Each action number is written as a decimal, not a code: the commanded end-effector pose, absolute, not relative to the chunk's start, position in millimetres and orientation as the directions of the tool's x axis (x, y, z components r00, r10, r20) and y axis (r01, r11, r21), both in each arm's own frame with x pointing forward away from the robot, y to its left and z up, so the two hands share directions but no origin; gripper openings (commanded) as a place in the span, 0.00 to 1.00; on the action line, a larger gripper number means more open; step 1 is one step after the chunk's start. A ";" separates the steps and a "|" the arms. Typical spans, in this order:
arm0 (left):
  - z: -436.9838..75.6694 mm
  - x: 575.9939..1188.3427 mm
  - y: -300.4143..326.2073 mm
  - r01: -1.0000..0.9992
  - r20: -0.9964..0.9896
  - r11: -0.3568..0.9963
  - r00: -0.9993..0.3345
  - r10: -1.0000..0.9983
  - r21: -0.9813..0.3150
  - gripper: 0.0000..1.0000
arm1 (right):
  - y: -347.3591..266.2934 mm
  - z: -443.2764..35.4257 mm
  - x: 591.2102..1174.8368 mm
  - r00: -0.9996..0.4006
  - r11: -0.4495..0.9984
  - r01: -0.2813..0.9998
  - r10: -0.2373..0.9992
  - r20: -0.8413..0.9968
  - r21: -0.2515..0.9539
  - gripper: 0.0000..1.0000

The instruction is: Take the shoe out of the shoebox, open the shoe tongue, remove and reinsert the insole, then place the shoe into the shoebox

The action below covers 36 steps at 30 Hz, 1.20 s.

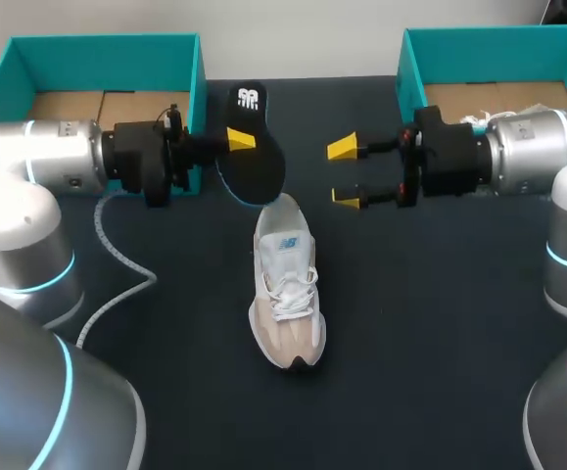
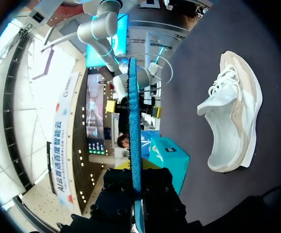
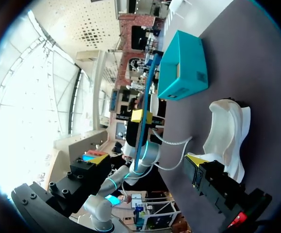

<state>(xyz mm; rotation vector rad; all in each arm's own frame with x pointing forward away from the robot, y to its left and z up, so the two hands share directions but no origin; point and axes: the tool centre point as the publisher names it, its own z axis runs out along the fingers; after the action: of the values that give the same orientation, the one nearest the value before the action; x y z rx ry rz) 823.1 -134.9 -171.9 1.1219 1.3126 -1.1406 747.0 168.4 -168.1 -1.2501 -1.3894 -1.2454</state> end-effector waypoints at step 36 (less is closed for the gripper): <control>-181.5 803.4 -195.5 0.994 -0.995 0.038 0.099 -0.019 0.098 0.00 | 214.6 -181.2 755.4 -0.132 0.064 0.990 0.068 0.989 0.128 0.43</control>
<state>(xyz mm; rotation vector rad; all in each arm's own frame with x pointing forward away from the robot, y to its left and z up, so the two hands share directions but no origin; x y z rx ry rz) 806.2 -196.0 -181.1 1.2140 1.1366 -1.1203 754.4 212.4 -179.7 -1.1538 -1.3853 -1.2273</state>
